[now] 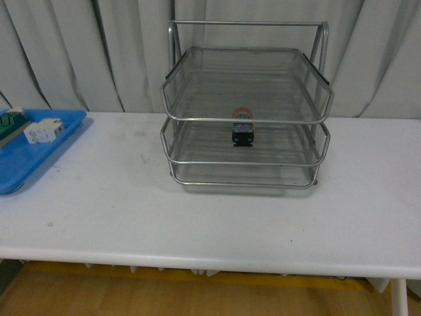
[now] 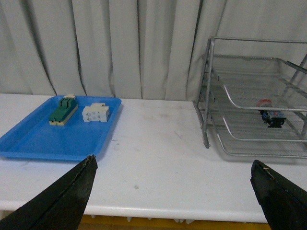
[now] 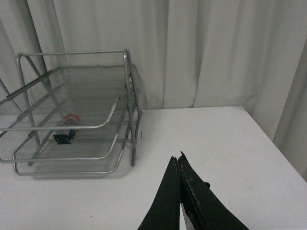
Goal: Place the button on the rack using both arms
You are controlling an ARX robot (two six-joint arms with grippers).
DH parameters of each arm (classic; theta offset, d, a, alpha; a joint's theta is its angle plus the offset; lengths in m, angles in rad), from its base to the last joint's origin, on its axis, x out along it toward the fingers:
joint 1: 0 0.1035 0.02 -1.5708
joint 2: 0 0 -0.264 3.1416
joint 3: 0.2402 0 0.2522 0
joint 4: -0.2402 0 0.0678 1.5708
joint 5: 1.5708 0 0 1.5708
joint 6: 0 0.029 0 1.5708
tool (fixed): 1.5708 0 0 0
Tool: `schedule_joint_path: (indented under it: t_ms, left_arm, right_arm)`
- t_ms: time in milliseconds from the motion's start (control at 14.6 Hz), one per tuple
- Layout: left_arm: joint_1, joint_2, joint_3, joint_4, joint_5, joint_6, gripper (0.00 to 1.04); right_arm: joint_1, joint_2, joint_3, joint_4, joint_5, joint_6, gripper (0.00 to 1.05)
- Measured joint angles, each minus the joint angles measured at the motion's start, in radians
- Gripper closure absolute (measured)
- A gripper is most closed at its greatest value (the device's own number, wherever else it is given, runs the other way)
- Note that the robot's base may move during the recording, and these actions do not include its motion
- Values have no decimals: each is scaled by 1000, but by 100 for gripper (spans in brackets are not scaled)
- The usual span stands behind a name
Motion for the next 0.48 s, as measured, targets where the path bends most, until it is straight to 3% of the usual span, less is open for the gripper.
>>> schedule_joint_path:
  t_ms: [479]
  left_arm:
    - [0,0,0,0,0,0,7]
  right_arm:
    - [5,-122,-62,-56,0,-10,103]
